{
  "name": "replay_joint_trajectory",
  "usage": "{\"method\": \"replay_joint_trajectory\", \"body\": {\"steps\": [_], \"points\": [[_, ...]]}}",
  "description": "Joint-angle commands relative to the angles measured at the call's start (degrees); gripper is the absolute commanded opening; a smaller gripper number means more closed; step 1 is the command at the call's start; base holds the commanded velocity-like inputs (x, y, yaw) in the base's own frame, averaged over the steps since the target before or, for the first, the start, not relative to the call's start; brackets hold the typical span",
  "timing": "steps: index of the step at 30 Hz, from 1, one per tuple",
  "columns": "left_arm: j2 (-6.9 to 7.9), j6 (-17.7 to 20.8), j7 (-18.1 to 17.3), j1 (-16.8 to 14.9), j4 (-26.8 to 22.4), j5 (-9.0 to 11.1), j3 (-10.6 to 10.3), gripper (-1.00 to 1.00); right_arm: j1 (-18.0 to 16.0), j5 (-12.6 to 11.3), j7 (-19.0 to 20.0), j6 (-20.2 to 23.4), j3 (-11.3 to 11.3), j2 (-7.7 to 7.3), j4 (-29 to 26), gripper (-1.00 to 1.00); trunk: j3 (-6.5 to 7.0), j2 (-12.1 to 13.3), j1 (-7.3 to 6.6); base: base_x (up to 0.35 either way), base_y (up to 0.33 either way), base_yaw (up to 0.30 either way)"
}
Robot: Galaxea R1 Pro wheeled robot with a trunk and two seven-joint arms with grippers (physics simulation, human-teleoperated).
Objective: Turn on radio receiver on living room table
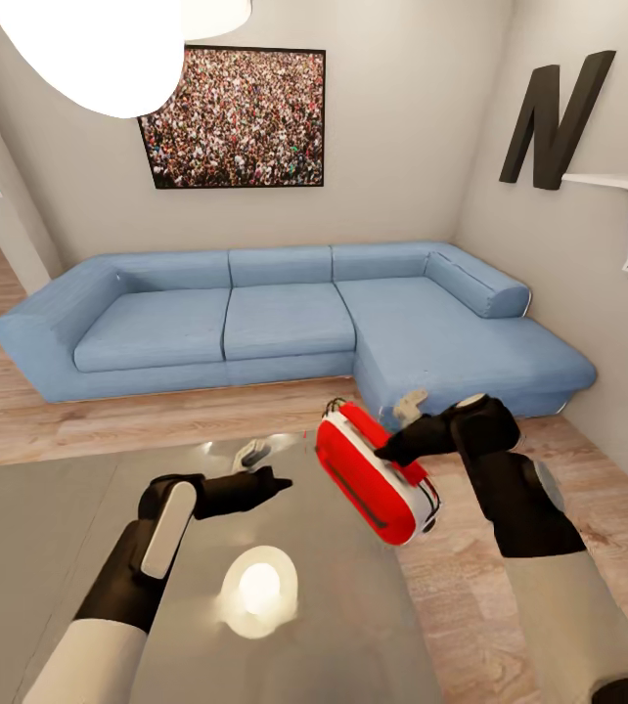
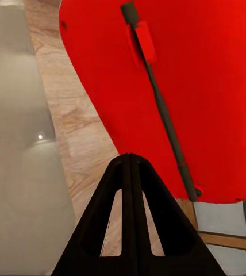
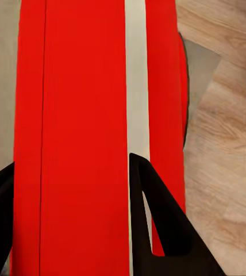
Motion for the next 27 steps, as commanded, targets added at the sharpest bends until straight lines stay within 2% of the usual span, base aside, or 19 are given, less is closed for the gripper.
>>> {"method": "replay_joint_trajectory", "body": {"steps": [1, 5, 10, 15, 25, 27], "points": [[0.93, -0.06, 0.0, 0.0, 0.01, 0.1, -0.12, -1.0, -0.24, 0.1, 0.86, 0.06, -0.08, 1.62, 0.53, -1.0, 0.0, 0.0, 0.0, 0.0, 0.0, 0.0], [1.88, -1.03, -0.12, 0.0, 0.01, 0.07, -0.2, -1.0, -0.33, -0.08, 1.5, 0.06, -1.47, 3.1, 2.21, -1.0, 0.0, 0.0, 0.0, 0.0, 0.0, 0.0], [2.11, -1.51, -0.17, 0.0, 0.02, 0.06, -0.34, -1.0, -0.31, -2.36, 1.5, 0.06, -2.34, 4.26, 4.09, -1.0, 0.0, 0.0, 0.0, 0.0, 0.0, 0.0], [2.08, -1.57, -0.11, 0.0, 0.02, 0.18, -0.47, -1.0, -0.31, -2.86, 0.99, 0.06, -2.49, 4.47, 7.65, -1.0, 0.0, 0.0, 0.0, 0.0, 0.0, 0.0], [2.05, -1.58, -0.09, 0.0, 0.02, 0.12, -0.58, -1.0, -0.31, -2.85, 0.85, 0.06, -2.44, 4.58, 8.67, -1.0, 0.0, 0.0, 0.0, 0.0, 0.0, 0.0], [2.06, -1.58, -0.09, 0.0, 0.02, 0.11, -0.58, -1.0, -0.31, -2.8, 0.89, 0.06, -2.43, 4.98, 9.33, -1.0, 0.0, 0.0, 0.0, 0.0, 0.0, 0.0]]}}
